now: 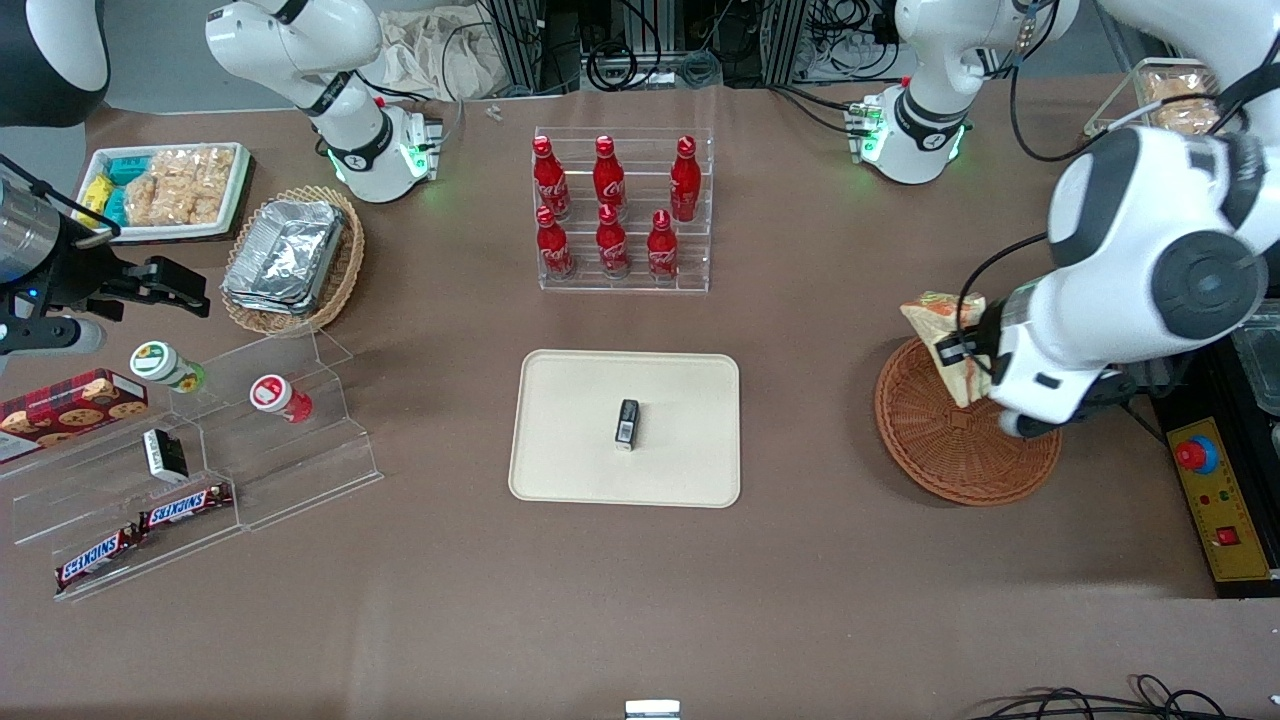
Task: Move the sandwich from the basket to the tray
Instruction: 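Lift the sandwich out of the basket and carry it toward the tray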
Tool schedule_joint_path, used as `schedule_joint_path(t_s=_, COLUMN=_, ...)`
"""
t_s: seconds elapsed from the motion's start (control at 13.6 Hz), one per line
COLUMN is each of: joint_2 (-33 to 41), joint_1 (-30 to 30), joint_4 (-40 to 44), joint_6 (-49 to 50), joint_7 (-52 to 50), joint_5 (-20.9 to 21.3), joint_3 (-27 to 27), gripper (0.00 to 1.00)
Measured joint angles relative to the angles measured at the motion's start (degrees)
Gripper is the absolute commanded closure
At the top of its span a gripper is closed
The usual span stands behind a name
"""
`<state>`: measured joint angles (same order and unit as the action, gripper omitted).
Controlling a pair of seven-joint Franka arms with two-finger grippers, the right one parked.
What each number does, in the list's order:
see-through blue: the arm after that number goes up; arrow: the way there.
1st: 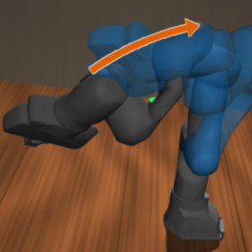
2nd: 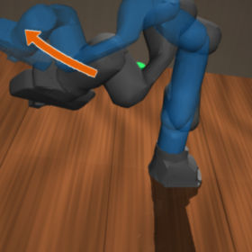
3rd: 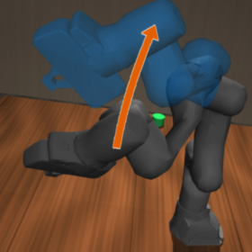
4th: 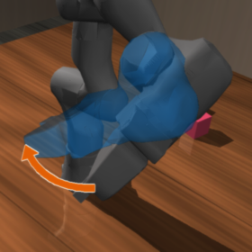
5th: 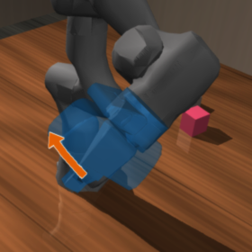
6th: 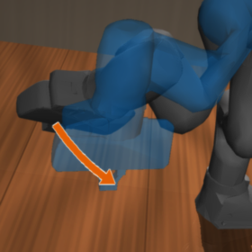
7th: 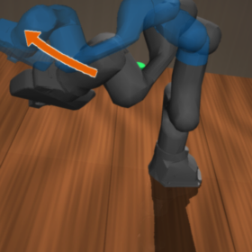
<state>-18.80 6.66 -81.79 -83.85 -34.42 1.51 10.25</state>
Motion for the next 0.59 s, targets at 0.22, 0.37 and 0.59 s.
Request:
schedule_joint_path(t_s=0.22, joint_2=-2.92, joint_1=4.27, joint_4=2.75, joint_6=0.12, joint_7=0.08, joint_5=0.67, joint_3=0.63, gripper=1.00)
schedule_joint_path(t_s=0.37, joint_2=-3.81, joint_1=6.51, joint_4=2.88, joint_6=-1.97, joint_7=0.24, joint_5=0.68, joint_3=0.94, gripper=1.00)
schedule_joint_path(t_s=0.59, joint_2=-6.77, joint_1=10.36, joint_4=2.83, joint_6=-9.19, joint_7=0.28, joint_5=0.67, joint_3=1.53, gripper=1.00)
